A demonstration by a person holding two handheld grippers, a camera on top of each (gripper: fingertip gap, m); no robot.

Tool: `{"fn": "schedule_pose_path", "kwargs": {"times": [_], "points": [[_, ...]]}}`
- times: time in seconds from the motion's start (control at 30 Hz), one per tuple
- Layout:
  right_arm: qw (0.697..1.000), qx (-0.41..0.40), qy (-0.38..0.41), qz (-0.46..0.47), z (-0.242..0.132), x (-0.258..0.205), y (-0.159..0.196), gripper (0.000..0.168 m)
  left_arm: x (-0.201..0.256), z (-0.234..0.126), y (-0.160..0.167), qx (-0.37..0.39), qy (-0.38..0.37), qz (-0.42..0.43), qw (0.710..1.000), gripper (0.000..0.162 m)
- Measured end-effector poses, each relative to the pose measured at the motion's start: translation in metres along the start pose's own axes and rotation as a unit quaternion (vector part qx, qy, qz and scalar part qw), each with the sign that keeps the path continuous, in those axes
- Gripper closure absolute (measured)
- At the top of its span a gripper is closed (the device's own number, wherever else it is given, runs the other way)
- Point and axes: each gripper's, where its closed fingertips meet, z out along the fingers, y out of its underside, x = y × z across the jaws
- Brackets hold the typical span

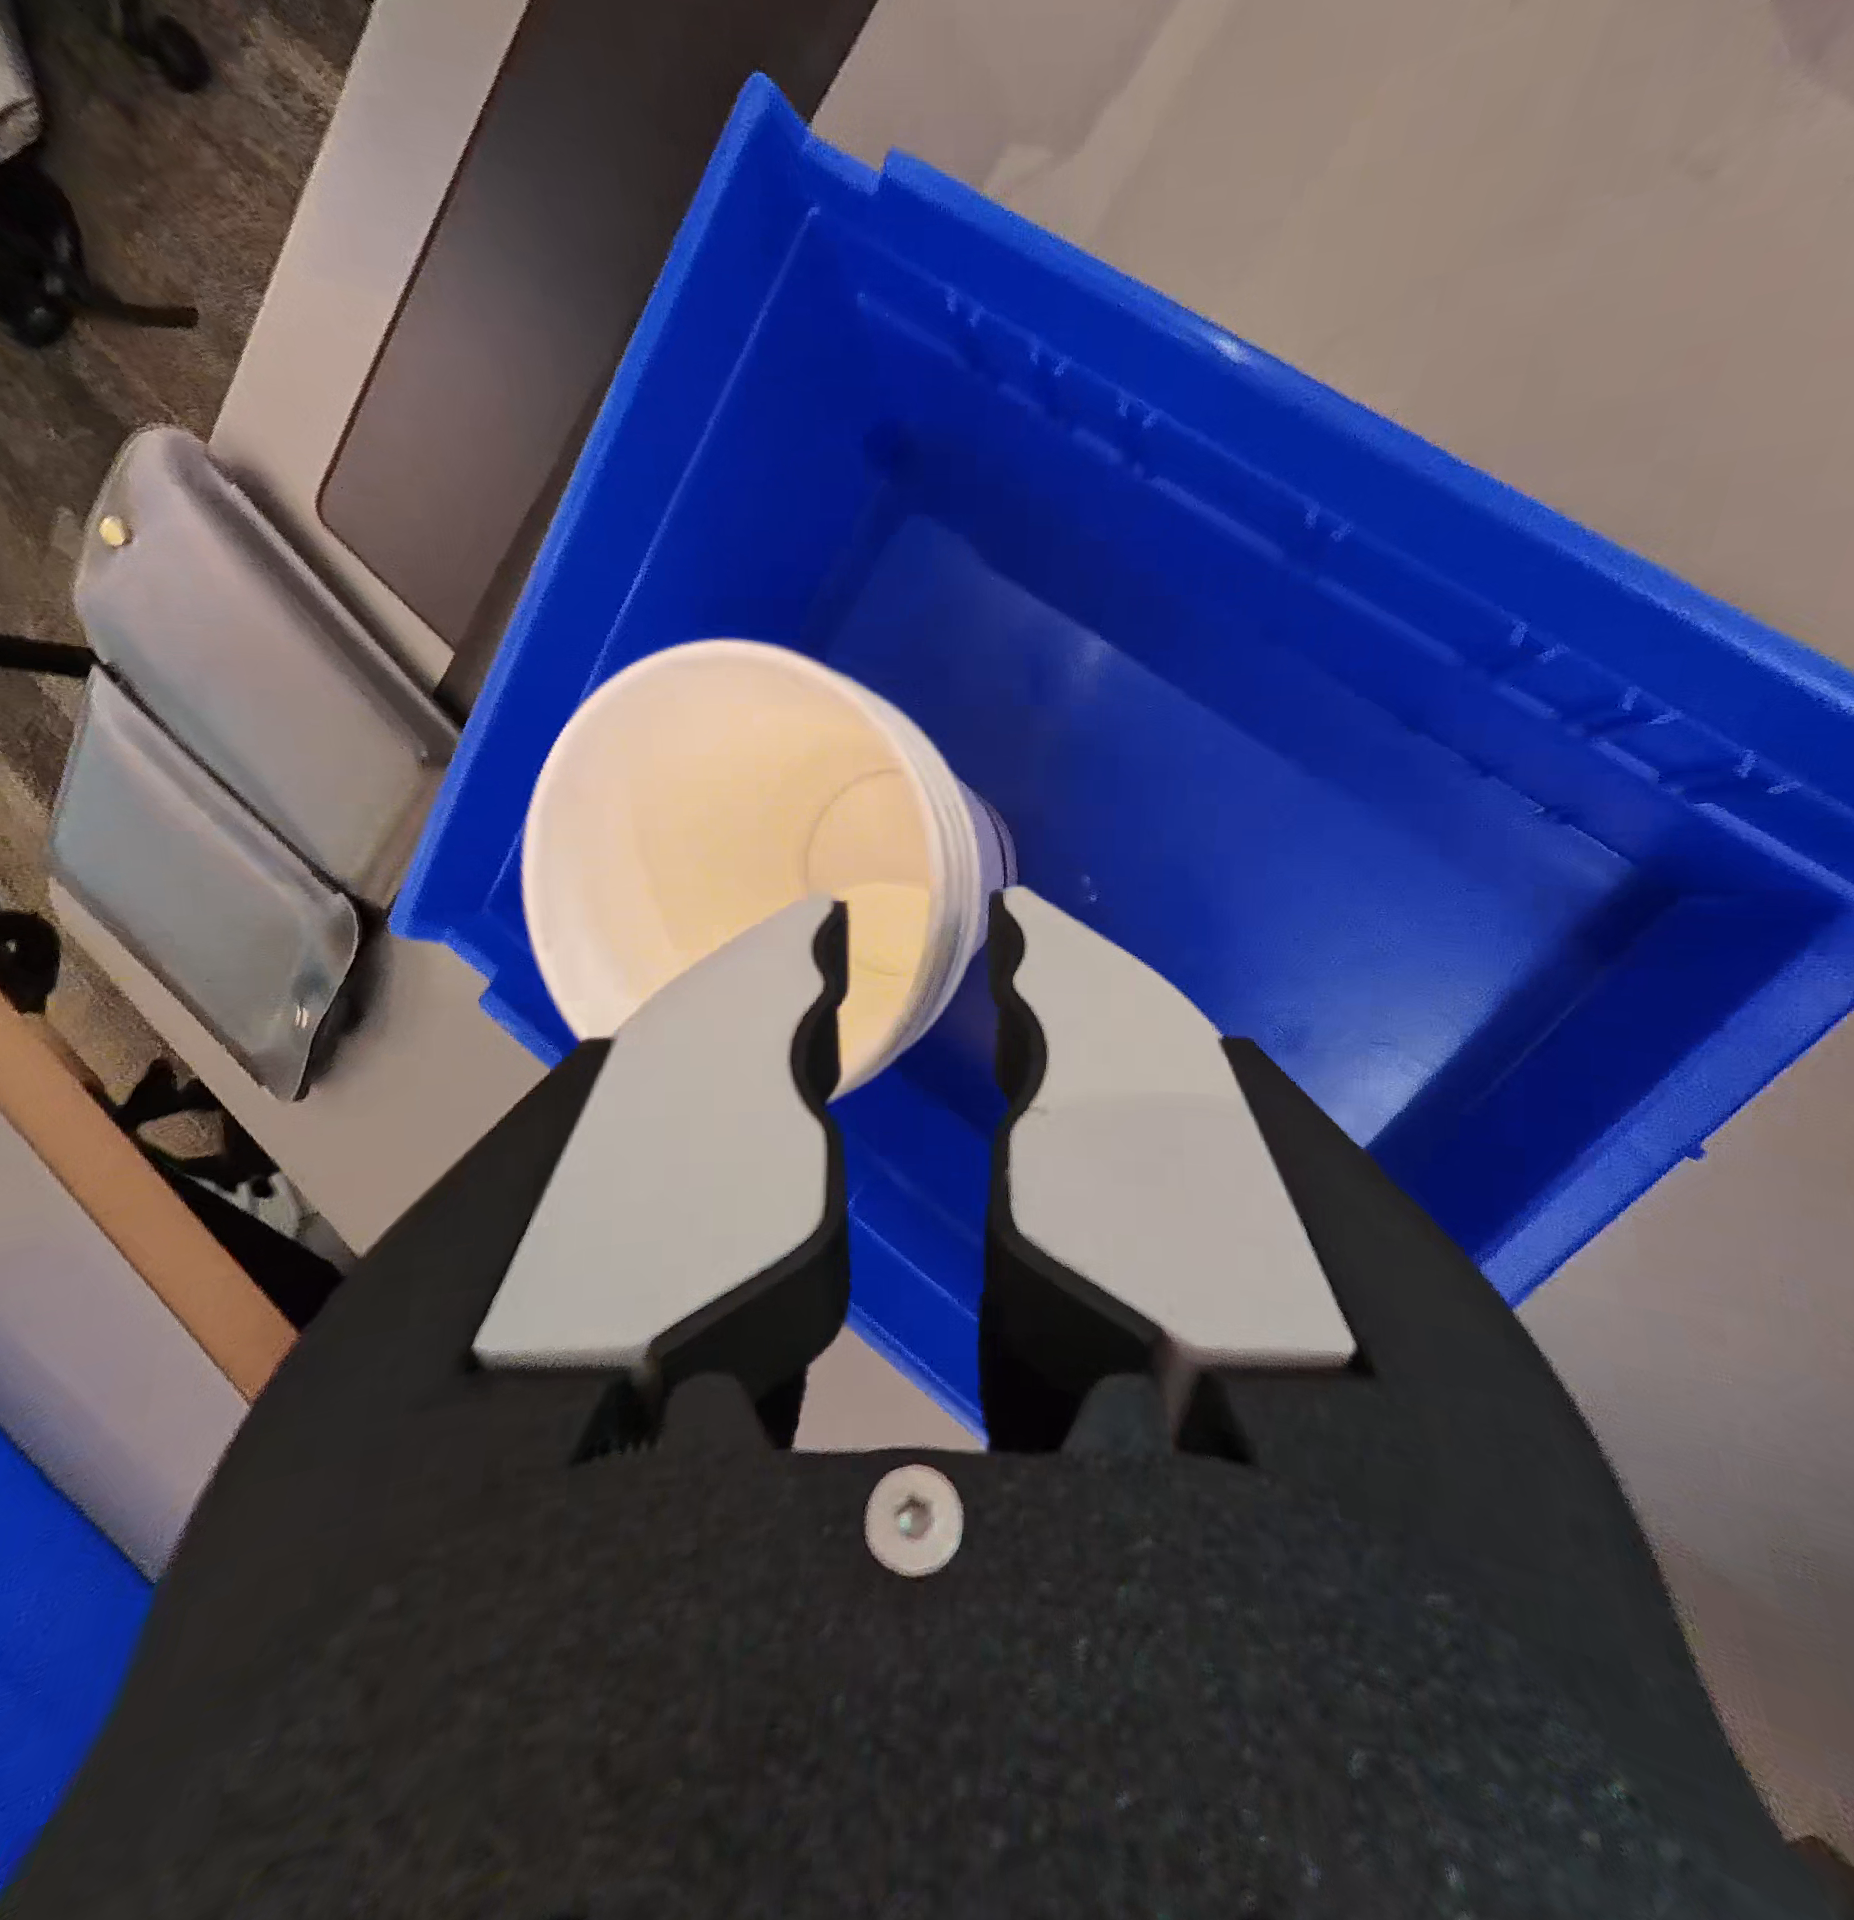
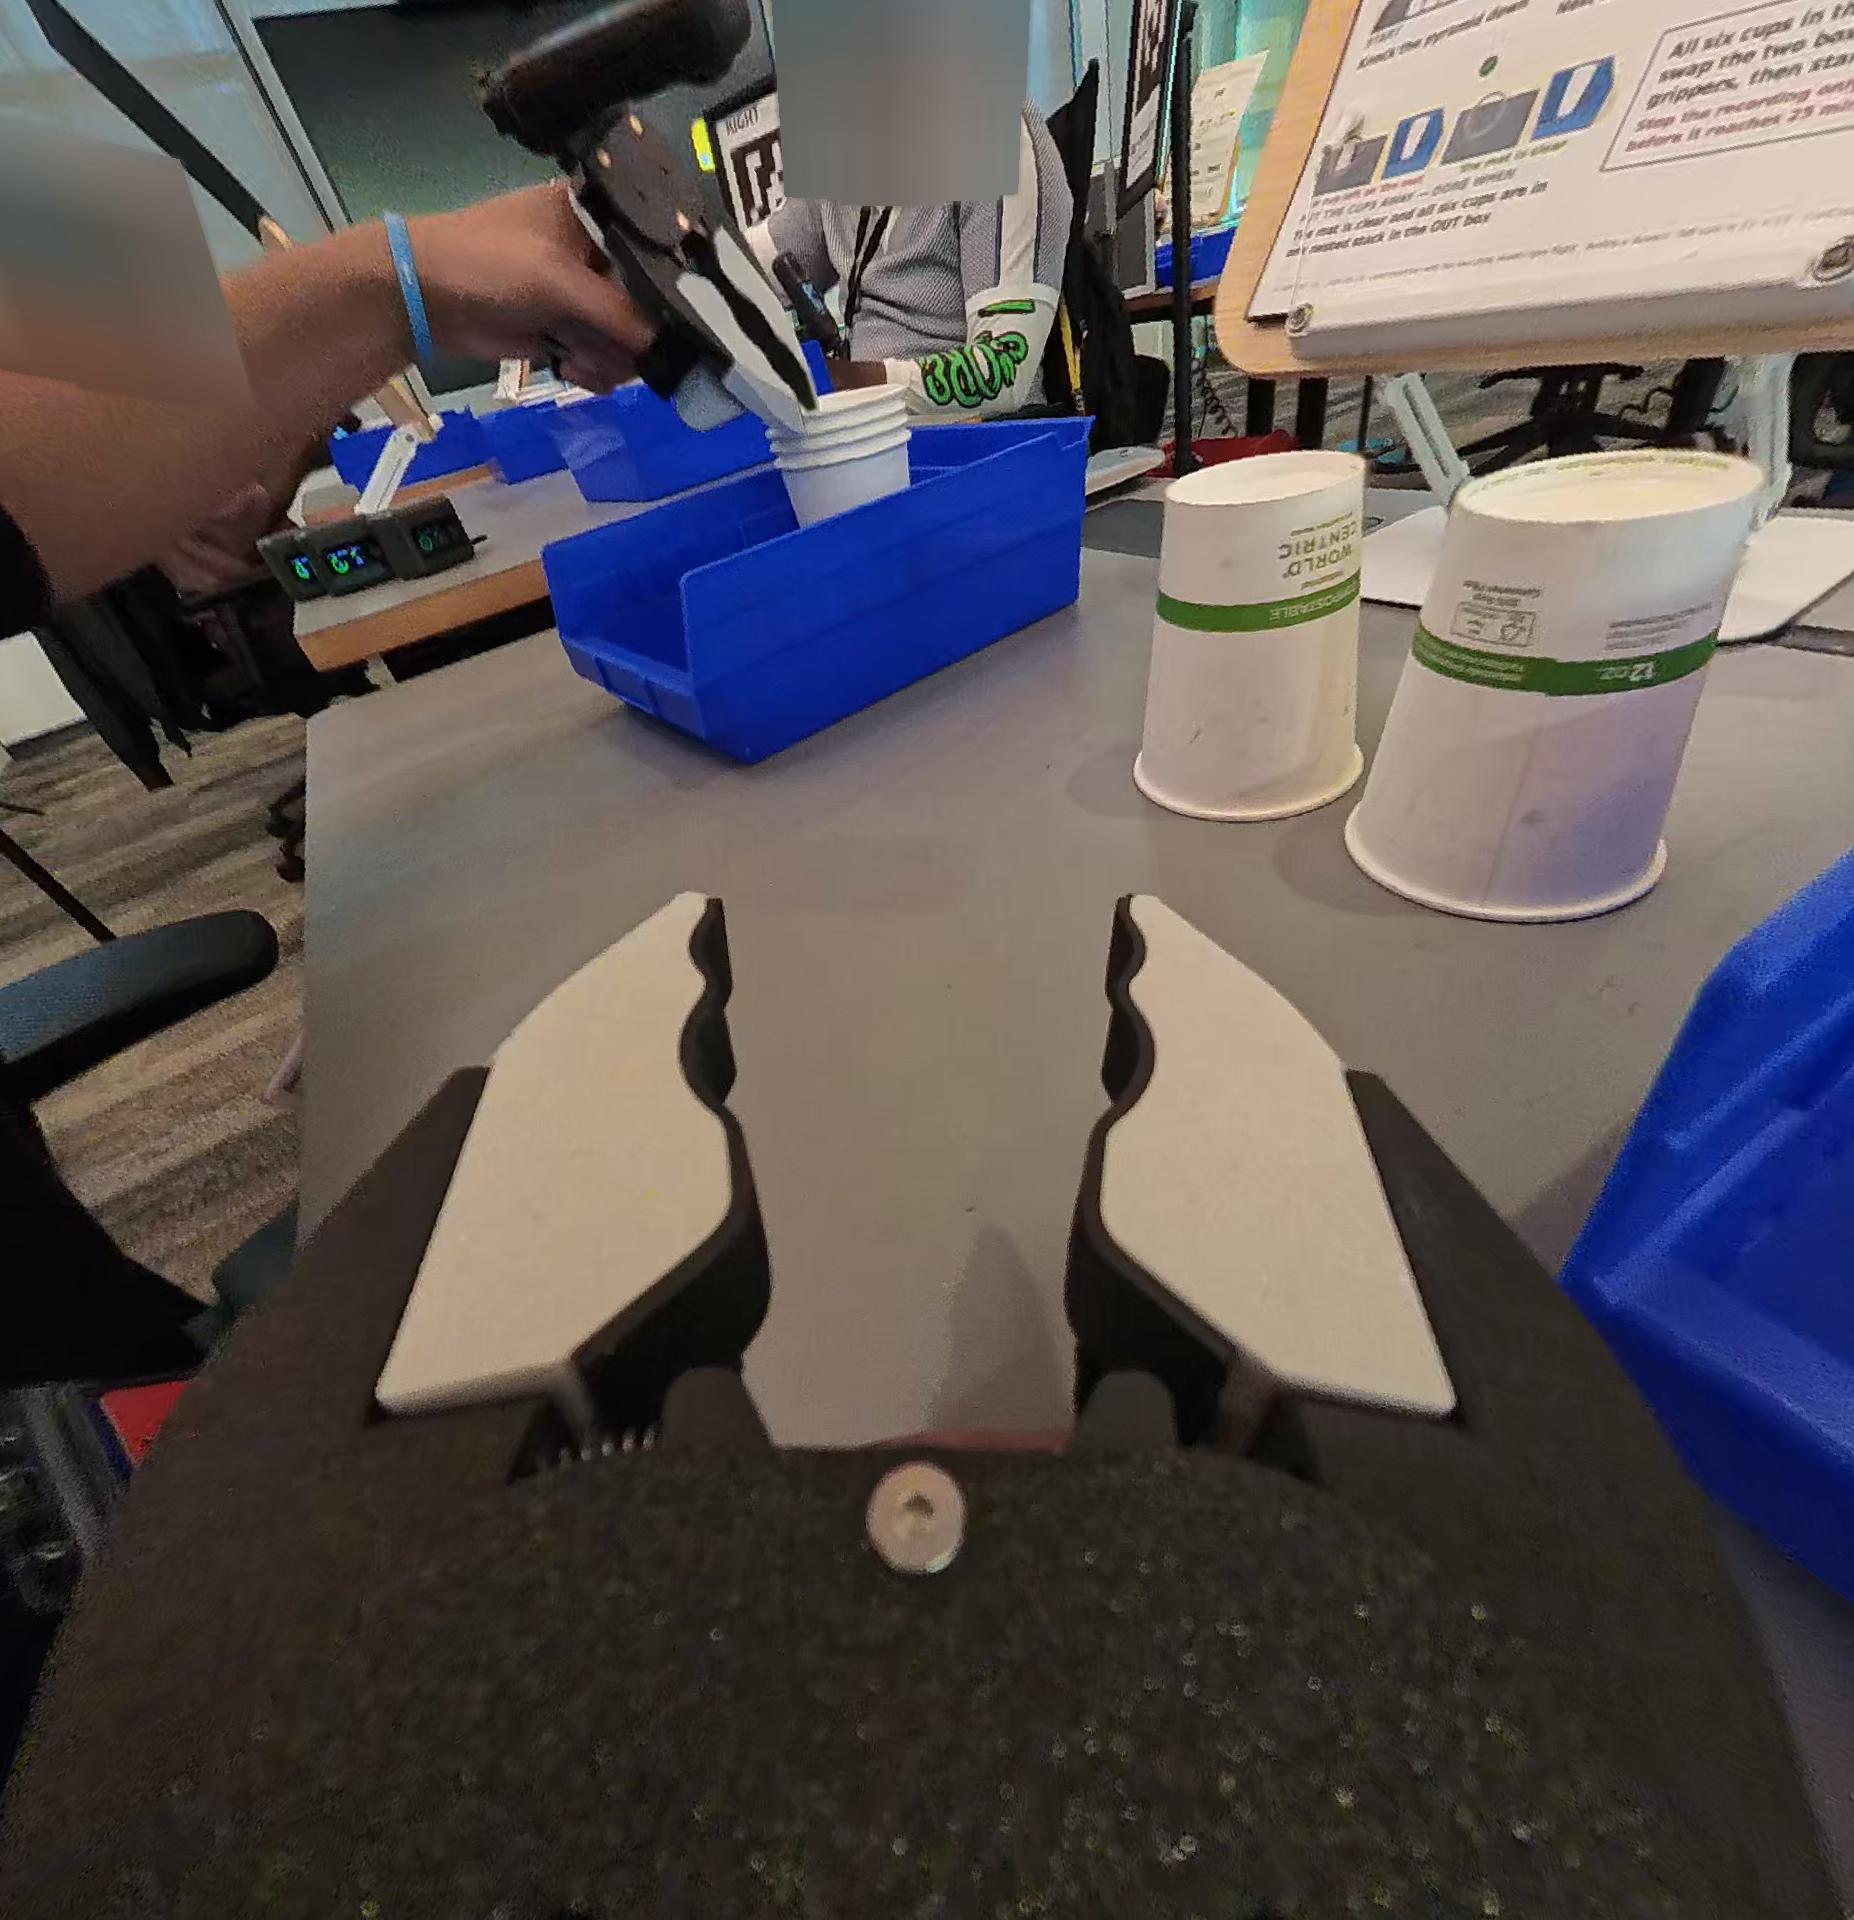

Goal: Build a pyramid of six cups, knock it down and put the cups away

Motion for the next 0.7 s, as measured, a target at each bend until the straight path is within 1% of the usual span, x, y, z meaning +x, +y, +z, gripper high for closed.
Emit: {"fn": "schedule_pose_path", "kwargs": {"times": [0.1,0.13,0.17,0.23,0.27,0.33,0.4,0.43,0.5,0.6,0.63,0.7], "points": [[0.999,0.018,-0.002,0.037,-0.004,0.006,-0.005,0.099,0.0,0.01,-0.002,-0.006,0.005,0.015,1.0,0.14],[0.998,0.025,-0.002,0.051,-0.005,0.008,-0.007,0.1,0.0,0.012,-0.003,-0.005,0.011,0.014,1.0,0.144],[0.997,0.034,-0.005,0.065,-0.007,0.01,-0.01,0.1,0.001,0.013,-0.005,-0.001,0.02,0.013,1.0,0.154],[0.994,0.048,-0.015,0.095,-0.01,0.011,-0.013,0.1,0.002,0.013,-0.008,0.004,0.026,0.014,1.0,0.155],[0.993,0.051,-0.019,0.107,-0.011,0.012,-0.013,0.1,0.003,0.012,-0.009,0.005,0.031,0.013,0.999,0.154],[0.99,0.058,-0.03,0.128,-0.012,0.012,-0.015,0.1,0.004,0.011,-0.01,0.009,0.035,0.011,0.999,0.146],[0.987,0.063,-0.037,0.14,-0.014,0.012,-0.016,0.101,0.004,0.011,-0.008,0.007,0.039,0.009,0.999,0.145],[0.987,0.064,-0.04,0.142,-0.014,0.011,-0.016,0.101,0.003,0.01,-0.007,0.006,0.038,0.006,0.999,0.146],[0.988,0.057,-0.044,0.139,-0.013,0.009,-0.015,0.101,0.004,0.01,-0.007,0.011,0.048,0.0,0.999,0.157],[0.991,0.04,-0.047,0.119,-0.01,0.003,-0.01,0.102,0.004,0.009,-0.007,0.018,0.054,-0.012,0.998,0.157],[0.992,0.035,-0.048,0.112,-0.009,0.001,-0.009,0.102,0.005,0.008,-0.009,0.025,0.058,-0.015,0.998,0.156],[0.993,0.026,-0.053,0.102,-0.007,-0.003,-0.006,0.102,0.007,0.008,-0.011,0.031,0.067,-0.023,0.997,0.147]]}}
